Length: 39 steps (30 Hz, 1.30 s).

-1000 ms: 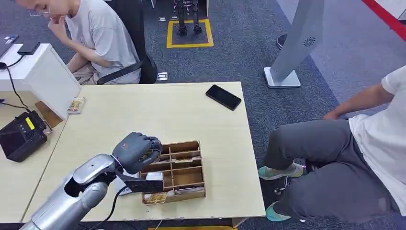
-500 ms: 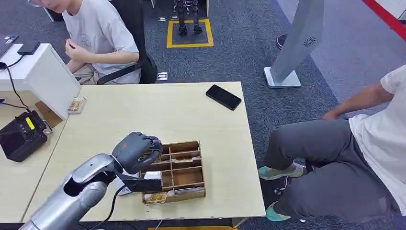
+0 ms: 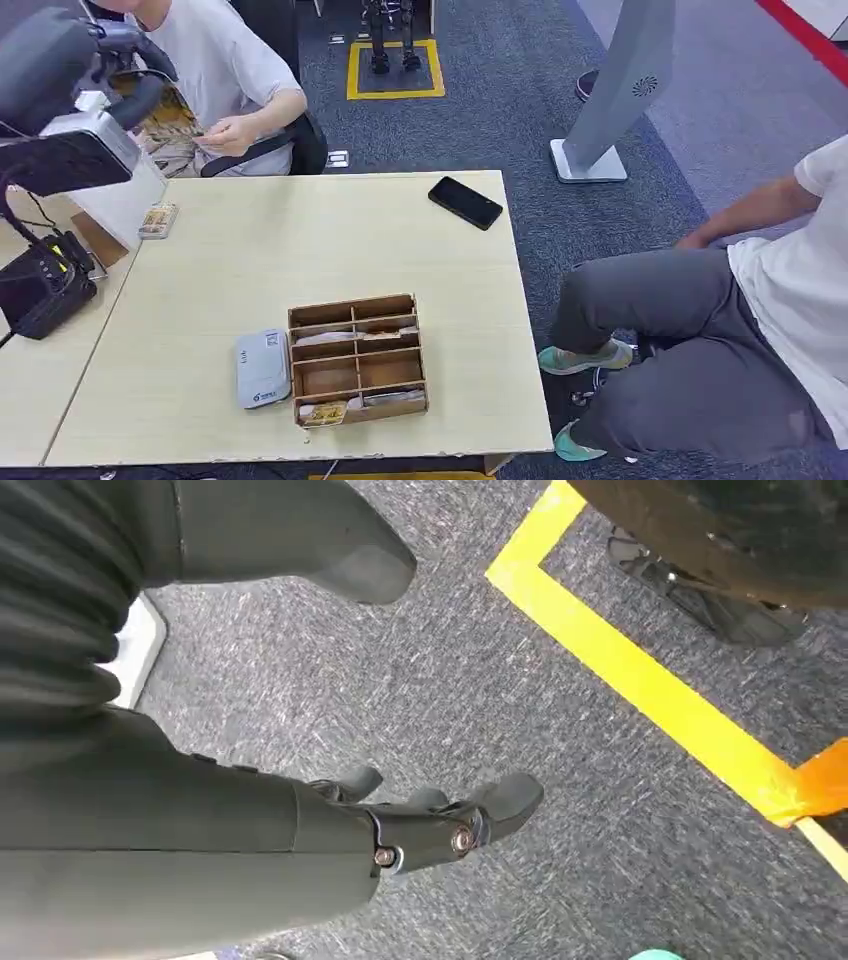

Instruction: Pass the card to the sensor for recognition and then transmit it.

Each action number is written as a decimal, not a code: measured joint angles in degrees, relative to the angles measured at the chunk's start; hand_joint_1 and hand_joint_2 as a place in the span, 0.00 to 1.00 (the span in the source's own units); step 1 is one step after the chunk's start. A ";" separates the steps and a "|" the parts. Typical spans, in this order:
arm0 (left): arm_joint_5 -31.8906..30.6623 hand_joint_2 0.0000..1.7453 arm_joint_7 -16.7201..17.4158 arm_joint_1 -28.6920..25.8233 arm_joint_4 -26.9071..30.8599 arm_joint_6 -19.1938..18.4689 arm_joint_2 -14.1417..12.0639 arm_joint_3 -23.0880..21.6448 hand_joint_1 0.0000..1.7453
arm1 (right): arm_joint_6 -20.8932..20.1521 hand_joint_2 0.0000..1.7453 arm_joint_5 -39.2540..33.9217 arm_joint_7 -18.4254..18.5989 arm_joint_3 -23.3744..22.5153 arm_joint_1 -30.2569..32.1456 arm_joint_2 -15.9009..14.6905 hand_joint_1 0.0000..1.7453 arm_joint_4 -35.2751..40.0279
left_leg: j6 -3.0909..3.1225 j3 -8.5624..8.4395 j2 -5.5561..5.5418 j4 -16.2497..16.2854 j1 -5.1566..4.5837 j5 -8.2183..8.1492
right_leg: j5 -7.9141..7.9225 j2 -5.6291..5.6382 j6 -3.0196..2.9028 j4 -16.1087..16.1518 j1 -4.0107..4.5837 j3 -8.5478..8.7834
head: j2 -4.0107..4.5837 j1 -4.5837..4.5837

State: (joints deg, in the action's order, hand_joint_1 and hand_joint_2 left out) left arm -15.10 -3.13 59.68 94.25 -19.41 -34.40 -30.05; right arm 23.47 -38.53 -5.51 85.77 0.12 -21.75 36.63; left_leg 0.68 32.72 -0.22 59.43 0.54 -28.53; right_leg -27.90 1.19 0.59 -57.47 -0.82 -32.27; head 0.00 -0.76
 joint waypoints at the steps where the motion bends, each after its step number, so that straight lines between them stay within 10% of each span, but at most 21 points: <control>1: -0.20 1.00 0.05 0.24 0.07 0.27 -0.41 0.00 1.00 | 0.00 1.00 -0.20 -0.04 0.00 -0.04 0.00 0.00 -0.04 | 0.00 0.00 -0.01 0.00 0.00 0.00 | 0.00 -0.01 0.00 0.00 0.00 0.00 | 0.00 -0.02; 15: 1.23 1.00 -0.10 1.77 0.09 2.53 -4.16 -0.15 1.00 | 1.03 1.00 -2.51 1.05 0.33 0.28 -0.72 0.00 1.16 | -0.01 0.00 -0.01 0.01 -0.01 0.02 | 0.01 -0.02 0.00 0.00 0.00 0.01 | 0.00 -0.07; 21: -7.24 1.00 2.50 1.63 -0.77 5.99 -4.44 -1.60 1.00 | 2.21 1.00 -3.72 1.20 1.77 0.14 -1.82 0.00 2.67 | -0.01 0.00 -0.02 0.01 -0.01 0.01 | 0.01 -0.03 0.00 0.02 0.00 -0.01 | 0.00 -0.04; 39: -22.59 1.00 12.43 -0.61 -16.19 12.58 5.66 -7.76 1.00 | 1.23 1.00 -1.66 0.59 3.19 -0.72 -2.08 0.00 1.95 | -0.04 0.01 -0.02 0.02 -0.03 0.09 | 0.11 -0.02 -0.01 0.03 -0.01 -0.05 | 0.00 -0.02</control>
State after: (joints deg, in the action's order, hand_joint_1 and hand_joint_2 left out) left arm -37.70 9.30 59.07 78.06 -6.83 -28.74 -37.81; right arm 24.70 -40.19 -4.92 88.96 -0.60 -23.82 38.58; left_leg 0.64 32.73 -0.24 59.45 0.52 -28.45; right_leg -27.79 1.17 0.57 -57.44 -0.82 -32.32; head 0.00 -0.79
